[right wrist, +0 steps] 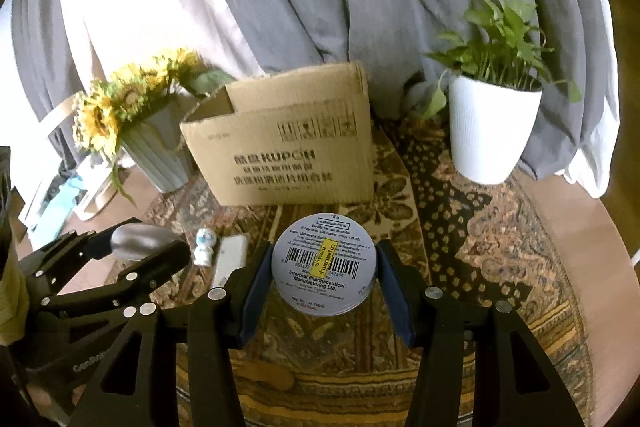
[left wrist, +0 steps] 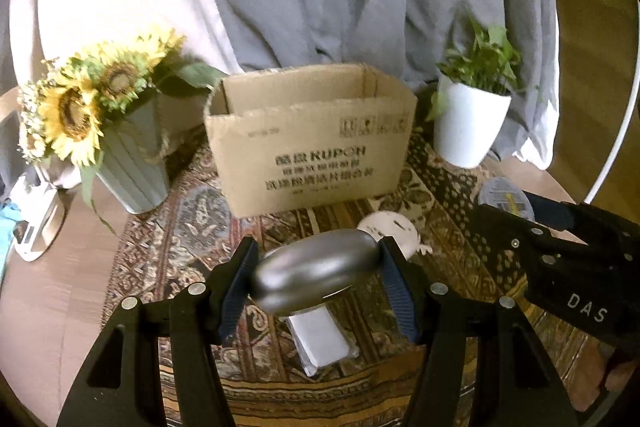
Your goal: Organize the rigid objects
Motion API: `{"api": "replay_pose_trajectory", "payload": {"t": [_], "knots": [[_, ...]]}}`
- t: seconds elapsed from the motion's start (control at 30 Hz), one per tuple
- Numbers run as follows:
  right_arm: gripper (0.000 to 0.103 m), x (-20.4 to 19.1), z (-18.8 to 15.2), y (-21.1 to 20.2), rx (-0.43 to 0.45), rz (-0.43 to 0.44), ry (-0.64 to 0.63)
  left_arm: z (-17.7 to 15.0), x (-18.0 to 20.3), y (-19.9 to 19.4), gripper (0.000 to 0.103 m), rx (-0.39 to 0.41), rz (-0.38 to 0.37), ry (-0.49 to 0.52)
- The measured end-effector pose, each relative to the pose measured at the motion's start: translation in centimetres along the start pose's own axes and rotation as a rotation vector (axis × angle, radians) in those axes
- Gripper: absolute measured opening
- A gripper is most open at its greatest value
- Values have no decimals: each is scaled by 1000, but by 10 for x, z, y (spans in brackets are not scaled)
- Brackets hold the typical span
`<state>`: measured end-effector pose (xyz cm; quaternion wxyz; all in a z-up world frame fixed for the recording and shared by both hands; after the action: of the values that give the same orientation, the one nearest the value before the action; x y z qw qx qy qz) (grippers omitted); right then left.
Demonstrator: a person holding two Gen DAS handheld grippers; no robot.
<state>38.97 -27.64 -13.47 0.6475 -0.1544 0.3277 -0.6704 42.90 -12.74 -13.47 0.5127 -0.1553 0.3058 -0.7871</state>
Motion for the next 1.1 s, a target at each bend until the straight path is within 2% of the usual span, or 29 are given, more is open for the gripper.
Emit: {"api": "replay_pose_trajectory", "payload": {"t": [0.63, 1.1], "knots": [[53, -20, 51, -19, 113, 28, -37, 49, -22, -25, 61, 111, 77, -34], [53, -35, 92, -14, 170, 68, -72, 86, -43, -22, 61, 164, 109, -44]]}}
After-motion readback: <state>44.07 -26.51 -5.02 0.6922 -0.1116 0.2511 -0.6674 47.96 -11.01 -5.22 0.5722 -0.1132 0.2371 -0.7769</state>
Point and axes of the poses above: each gripper's, at about its wrist camera, not at the fingertips, and y roughly the way its jaws point, x to its right, z to its top, the point moved 3 cm from there along y, roughly the way its jaws point, and after that the axes turned 4 degrees about y, right-handed, at the moved point
